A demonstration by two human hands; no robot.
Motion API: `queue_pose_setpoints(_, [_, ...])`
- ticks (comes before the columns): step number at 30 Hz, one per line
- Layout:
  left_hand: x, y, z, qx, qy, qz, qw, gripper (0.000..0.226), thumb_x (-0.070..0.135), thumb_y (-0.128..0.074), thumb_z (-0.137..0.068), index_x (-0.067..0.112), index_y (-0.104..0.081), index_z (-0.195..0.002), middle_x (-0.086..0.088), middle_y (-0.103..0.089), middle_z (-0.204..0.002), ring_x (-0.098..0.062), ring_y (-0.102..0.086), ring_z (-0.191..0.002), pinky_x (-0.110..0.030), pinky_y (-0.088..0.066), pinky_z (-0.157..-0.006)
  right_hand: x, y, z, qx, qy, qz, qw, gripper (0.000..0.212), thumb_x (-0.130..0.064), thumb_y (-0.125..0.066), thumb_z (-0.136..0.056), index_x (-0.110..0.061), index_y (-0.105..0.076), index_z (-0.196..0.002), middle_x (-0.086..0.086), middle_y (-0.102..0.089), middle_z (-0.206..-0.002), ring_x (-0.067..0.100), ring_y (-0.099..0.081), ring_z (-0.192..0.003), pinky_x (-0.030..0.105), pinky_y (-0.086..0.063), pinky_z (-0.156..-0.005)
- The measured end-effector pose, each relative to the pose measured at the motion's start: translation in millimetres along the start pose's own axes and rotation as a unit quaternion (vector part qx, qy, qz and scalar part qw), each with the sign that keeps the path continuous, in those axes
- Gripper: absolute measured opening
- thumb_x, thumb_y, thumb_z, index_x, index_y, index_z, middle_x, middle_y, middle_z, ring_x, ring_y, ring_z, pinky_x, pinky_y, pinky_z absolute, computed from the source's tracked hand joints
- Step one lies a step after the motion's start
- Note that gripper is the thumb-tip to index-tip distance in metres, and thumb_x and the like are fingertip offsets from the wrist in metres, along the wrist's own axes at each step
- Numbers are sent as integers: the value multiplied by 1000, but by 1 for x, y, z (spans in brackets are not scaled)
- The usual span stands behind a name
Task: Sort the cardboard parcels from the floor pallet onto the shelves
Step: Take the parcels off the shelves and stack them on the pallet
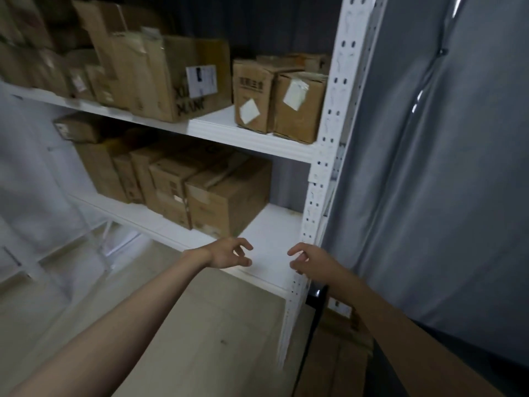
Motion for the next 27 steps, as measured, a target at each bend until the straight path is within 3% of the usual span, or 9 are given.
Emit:
queue_pose_setpoints(7, [-111, 83, 16, 20, 19, -18, 999, 51, 48, -67, -93, 30, -52, -139, 7, -58, -124, -13, -59, -109, -21, -42, -86, -94, -62, -55, 8, 15, 12, 1000, 28, -21, -61, -99, -18, -59, -126, 5, -63, -107, 19, -64, -96, 19, -49, -73])
queue_pose_setpoints(13, [-187, 132, 19, 43, 26, 6, 999, 49, 50, -69, -90, 31, -57, -134, 6, -59, -125, -14, -59, -109, -22, -42, -88, -144, -113, -87, 36, -16, -19, 999, 30, -18, -60, -99, -15, -56, -128, 11, -66, -118, 27, -65, -106, 36, -54, -95])
queue_pose_setpoints(21, [-234, 166, -4, 93, 21, 52, 994, 55, 50, -69, -90, 26, -53, -137, 3, -57, -125, -17, -59, -108, -25, -44, -87, -171, -125, -123, 90, -33, -40, 995, 22, -12, -59, -97, -9, -61, -119, 16, -70, -110, 34, -66, -105, 44, -54, -98])
queue_pose_setpoints(27, [-250, 189, -48, 125, 12, 68, 990, 48, 43, -70, -91, 22, -57, -133, 5, -58, -122, -16, -59, -108, -27, -43, -93, -167, -114, -182, 120, -66, -81, 987, 28, -11, -53, -100, -11, -57, -128, 17, -68, -117, 34, -65, -102, 44, -54, -97])
Point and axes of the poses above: each hand's wrist, its own z-axis away from the middle knuckle, its own y-axis out of the back of the hand, x = y × z, the point moved 10 cm from there along -z, towards the middle knuckle
